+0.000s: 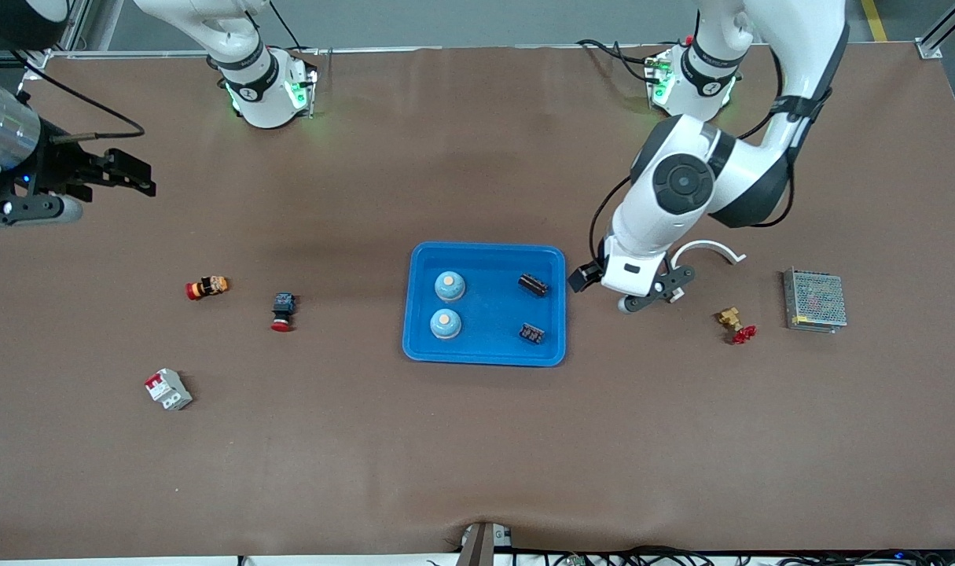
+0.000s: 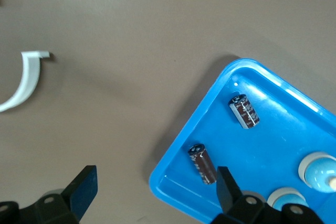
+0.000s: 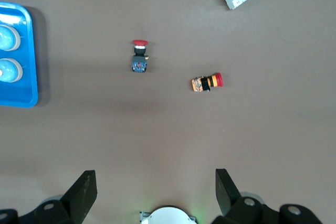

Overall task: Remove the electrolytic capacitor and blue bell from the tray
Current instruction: 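Grasp the capacitor with the left gripper while the right gripper reaches the bell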

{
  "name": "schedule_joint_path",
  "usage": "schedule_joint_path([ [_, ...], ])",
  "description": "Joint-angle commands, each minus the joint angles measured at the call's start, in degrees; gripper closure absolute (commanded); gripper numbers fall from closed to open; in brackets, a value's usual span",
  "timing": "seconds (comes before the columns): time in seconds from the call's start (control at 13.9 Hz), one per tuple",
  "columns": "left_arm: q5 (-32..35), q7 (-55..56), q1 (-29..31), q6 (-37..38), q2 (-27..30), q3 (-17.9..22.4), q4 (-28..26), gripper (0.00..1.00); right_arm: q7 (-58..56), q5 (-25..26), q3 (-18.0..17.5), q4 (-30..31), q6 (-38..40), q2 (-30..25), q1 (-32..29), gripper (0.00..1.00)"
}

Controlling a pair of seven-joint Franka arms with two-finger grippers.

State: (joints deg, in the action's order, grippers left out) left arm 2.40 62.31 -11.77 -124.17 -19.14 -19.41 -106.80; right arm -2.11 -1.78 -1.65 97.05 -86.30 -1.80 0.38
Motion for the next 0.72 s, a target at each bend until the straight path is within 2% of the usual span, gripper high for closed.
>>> schedule_joint_path([
  [0.0,3.4,8.3,-2.0,-3.1,-3.0,-0.1,-0.1,0.0,1.0,-2.0,0.3,-4.2,-2.9,3.7,2.9,0.0],
  [0.22,10.0,19.6,-4.7,-6.9,-6.7,-0.1,0.1,0.0,6.5,-7.5,0.3,-4.3,-7.0,7.8,5.3,0.0],
  [0.5,13.3,29.5,-7.2,-10.6,-10.4,-0.1,0.6,0.0,15.4,-7.6,0.3,-5.0,-13.4,13.3,13.1,0.0],
  [0.65,13.3,32.4,-8.3,-11.5,-11.4,-0.1,0.9,0.07,22.6,-8.0,0.3,-5.7,-15.2,15.5,15.5,0.0],
])
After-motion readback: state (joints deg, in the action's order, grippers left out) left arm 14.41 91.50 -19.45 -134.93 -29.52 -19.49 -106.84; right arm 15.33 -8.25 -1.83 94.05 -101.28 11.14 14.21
